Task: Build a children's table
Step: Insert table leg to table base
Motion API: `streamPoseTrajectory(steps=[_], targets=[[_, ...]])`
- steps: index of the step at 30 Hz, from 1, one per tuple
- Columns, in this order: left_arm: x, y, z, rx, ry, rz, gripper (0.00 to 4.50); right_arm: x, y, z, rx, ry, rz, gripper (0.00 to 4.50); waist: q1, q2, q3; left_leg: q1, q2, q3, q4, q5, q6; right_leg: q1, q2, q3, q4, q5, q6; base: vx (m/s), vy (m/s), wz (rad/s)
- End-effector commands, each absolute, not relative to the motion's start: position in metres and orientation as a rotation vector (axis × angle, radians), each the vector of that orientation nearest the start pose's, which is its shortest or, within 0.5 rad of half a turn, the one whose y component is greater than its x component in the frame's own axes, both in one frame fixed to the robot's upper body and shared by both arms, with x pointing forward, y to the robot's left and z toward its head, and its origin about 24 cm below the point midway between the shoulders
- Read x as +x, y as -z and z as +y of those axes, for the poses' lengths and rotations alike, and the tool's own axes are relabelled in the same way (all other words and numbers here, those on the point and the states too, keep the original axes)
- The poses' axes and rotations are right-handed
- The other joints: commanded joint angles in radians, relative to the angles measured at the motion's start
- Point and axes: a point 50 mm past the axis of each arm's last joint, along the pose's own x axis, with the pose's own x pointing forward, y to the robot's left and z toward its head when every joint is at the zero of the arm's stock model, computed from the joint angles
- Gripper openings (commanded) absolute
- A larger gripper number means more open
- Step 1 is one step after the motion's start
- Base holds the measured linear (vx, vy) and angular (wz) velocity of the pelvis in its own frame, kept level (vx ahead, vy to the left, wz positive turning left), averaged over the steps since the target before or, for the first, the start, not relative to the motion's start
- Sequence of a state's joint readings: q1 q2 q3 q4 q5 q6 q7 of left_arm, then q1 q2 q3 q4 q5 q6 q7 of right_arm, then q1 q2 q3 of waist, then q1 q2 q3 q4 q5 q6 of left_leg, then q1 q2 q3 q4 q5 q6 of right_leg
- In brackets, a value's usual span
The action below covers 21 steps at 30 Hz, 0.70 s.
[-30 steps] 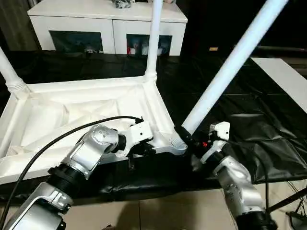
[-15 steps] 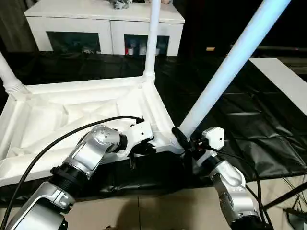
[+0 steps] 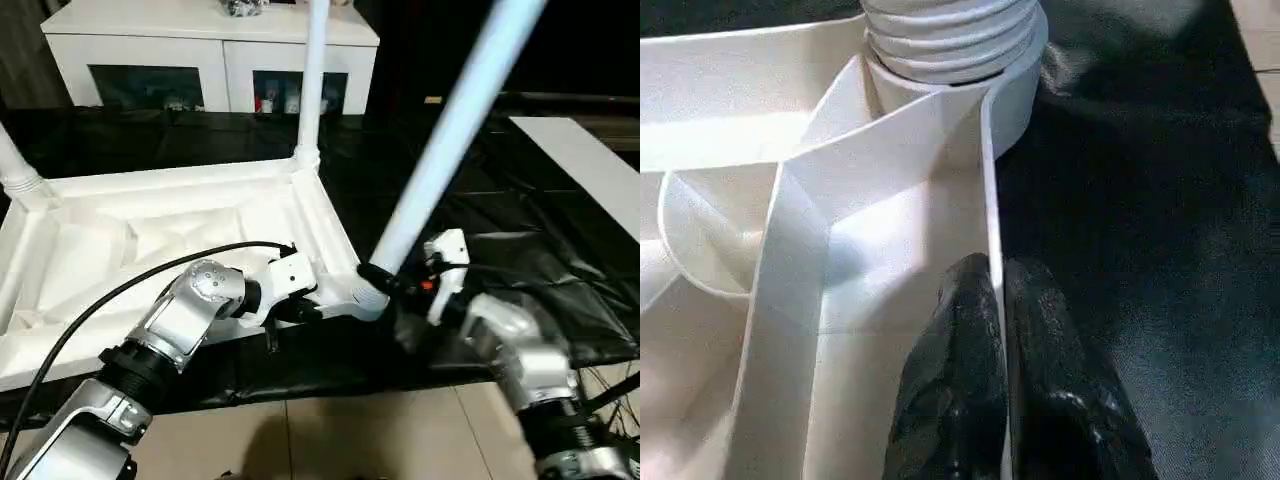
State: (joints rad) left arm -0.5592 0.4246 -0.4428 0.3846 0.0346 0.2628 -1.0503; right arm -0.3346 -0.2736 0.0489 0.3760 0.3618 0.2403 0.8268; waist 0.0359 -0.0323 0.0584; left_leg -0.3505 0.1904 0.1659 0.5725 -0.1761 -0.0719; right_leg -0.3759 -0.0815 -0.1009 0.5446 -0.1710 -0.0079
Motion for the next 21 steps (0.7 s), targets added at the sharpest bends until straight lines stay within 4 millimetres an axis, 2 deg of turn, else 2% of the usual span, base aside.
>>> streamPoseTrajectory(steps=[1, 2, 4, 6, 8, 10, 11, 15, 18, 20, 21], targets=[[0.317, -0.075, 0.122, 0.600, 1.232, 0.413, 0.00, 0.280, -0.008, -0.166, 0.191, -0.844, 0.457, 1.88, 0.000, 0.008, -0.051, 0.020, 0.046, -0.020, -0.083, -0.465, -0.006, 0.010, -0.080, 0.051, -0.076, -0.499, -0.133, 0.000, 0.000, 0.00], [0.317, -0.075, 0.122, 0.601, 1.232, 0.414, 0.00, 0.278, -0.007, -0.167, 0.180, -0.852, 0.469, 1.88, 0.003, 0.001, -0.054, 0.014, 0.048, -0.017, -0.084, -0.430, -0.001, 0.015, -0.079, 0.054, -0.068, -0.462, -0.144, 0.000, 0.000, 0.00], [0.317, -0.075, 0.122, 0.603, 1.232, 0.414, 0.00, 0.276, -0.006, -0.168, 0.167, -0.864, 0.488, 1.88, 0.007, 0.004, -0.054, 0.013, 0.048, -0.014, -0.084, -0.405, 0.001, 0.015, -0.078, 0.058, -0.062, -0.437, -0.153, 0.000, 0.000, 0.00], [0.316, -0.074, 0.124, 0.607, 1.234, 0.419, 0.00, 0.269, -0.002, -0.169, 0.140, -0.908, 0.539, 1.88, 0.013, 0.002, -0.053, 0.017, 0.047, -0.007, -0.080, -0.403, 0.005, 0.010, -0.077, 0.060, -0.061, -0.442, -0.156, 0.000, 0.000, 0.00], [0.315, -0.074, 0.125, 0.612, 1.237, 0.424, 0.00, 0.268, -0.001, -0.169, 0.108, -0.922, 0.561, 1.88, 0.018, 0.003, -0.056, 0.013, 0.047, -0.007, -0.079, -0.377, 0.006, 0.014, -0.077, 0.062, -0.055, -0.427, -0.157, 0.000, 0.000, 0.00], [0.315, -0.073, 0.126, 0.615, 1.239, 0.426, 0.00, 0.268, -0.001, -0.170, 0.080, -0.924, 0.574, 1.88, 0.020, 0.001, -0.055, 0.012, 0.047, -0.007, -0.079, -0.373, 0.005, 0.014, -0.076, 0.062, -0.054, -0.429, -0.154, 0.000, 0.000, 0.00], [0.315, -0.073, 0.126, 0.619, 1.243, 0.429, 0.00, 0.269, 0.000, -0.171, 0.045, -0.928, 0.590, 1.88, 0.022, -0.001, -0.054, 0.017, 0.044, -0.005, -0.075, -0.386, 0.004, 0.009, -0.077, 0.062, -0.058, -0.465, -0.148, 0.000, 0.000, 0.00], [0.315, -0.073, 0.127, 0.635, 1.257, 0.436, 0.00, 0.274, -0.003, -0.174, -0.047, -0.943, 0.623, 1.88, 0.021, 0.000, -0.054, 0.014, 0.045, -0.009, -0.076, -0.380, 0.001, 0.012, -0.076, 0.058, -0.060, -0.501, -0.129, 0.000, 0.000, 0.00], [0.315, -0.075, 0.126, 0.635, 1.256, 0.430, 0.00, 0.280, -0.015, -0.173, -0.087, -0.988, 0.627, 1.88, 0.018, -0.002, -0.056, 0.011, 0.045, -0.012, -0.077, -0.383, 0.000, 0.016, -0.074, 0.054, -0.058, -0.504, -0.125, 0.000, 0.000, 0.00], [0.315, -0.075, 0.126, 0.635, 1.256, 0.429, 0.00, 0.281, -0.021, -0.171, -0.089, -1.019, 0.625, 1.88, 0.019, 0.001, -0.054, 0.012, 0.046, -0.011, -0.077, -0.382, -0.002, 0.013, -0.074, 0.056, -0.057, -0.495, -0.128, 0.000, 0.000, 0.00], [0.315, -0.076, 0.126, 0.635, 1.256, 0.429, 0.00, 0.281, -0.023, -0.170, -0.094, -1.033, 0.624, 1.88, 0.019, 0.001, -0.055, 0.011, 0.046, -0.012, -0.078, -0.383, -0.003, 0.016, -0.074, 0.056, -0.057, -0.494, -0.126, 0.000, 0.000, 0.00]])
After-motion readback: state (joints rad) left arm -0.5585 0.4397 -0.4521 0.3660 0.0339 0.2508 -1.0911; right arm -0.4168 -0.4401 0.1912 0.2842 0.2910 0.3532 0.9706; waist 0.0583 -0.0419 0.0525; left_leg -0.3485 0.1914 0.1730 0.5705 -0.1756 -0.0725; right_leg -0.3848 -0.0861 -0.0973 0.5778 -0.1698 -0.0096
